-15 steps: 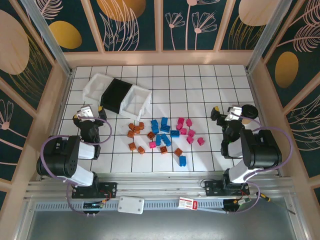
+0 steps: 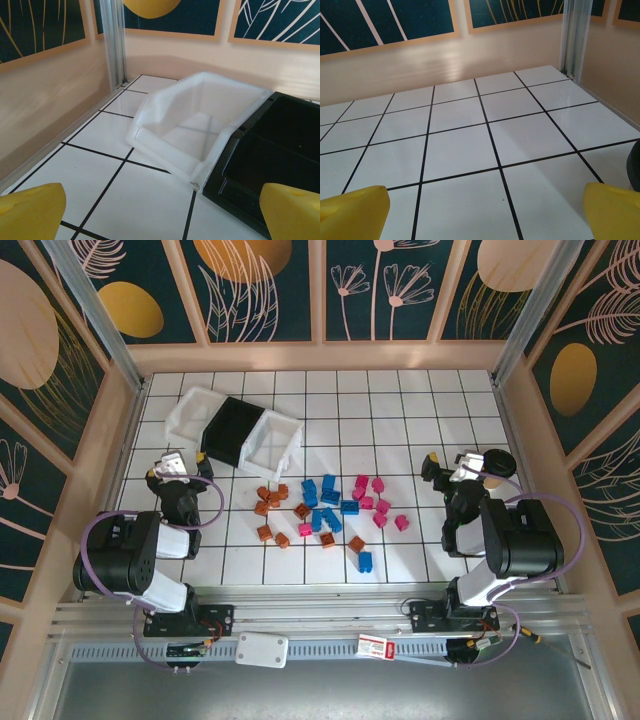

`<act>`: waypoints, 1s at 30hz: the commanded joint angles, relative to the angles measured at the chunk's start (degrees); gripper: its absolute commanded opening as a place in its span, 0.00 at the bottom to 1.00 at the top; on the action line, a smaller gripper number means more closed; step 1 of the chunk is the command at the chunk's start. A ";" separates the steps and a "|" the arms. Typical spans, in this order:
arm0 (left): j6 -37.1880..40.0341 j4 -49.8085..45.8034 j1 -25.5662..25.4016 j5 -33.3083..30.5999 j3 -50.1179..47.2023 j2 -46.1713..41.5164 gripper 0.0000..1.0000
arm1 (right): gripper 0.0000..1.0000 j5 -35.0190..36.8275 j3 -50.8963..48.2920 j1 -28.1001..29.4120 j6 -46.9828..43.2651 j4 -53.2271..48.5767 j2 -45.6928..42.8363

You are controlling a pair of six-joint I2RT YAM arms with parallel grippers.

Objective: Sort the legos into containers by color
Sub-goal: Move the container to the top-center of the table.

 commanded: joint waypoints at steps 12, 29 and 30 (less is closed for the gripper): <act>-0.59 1.45 -0.26 1.06 0.64 -0.18 0.99 | 0.99 -0.23 0.79 0.35 -1.25 1.55 0.38; -0.54 1.57 -0.24 1.19 0.59 -0.33 0.99 | 0.99 -3.66 1.19 -1.87 0.31 0.51 0.08; -0.55 1.53 -0.26 0.73 0.74 -1.39 0.99 | 0.99 -3.61 1.01 -1.79 0.49 0.05 -1.03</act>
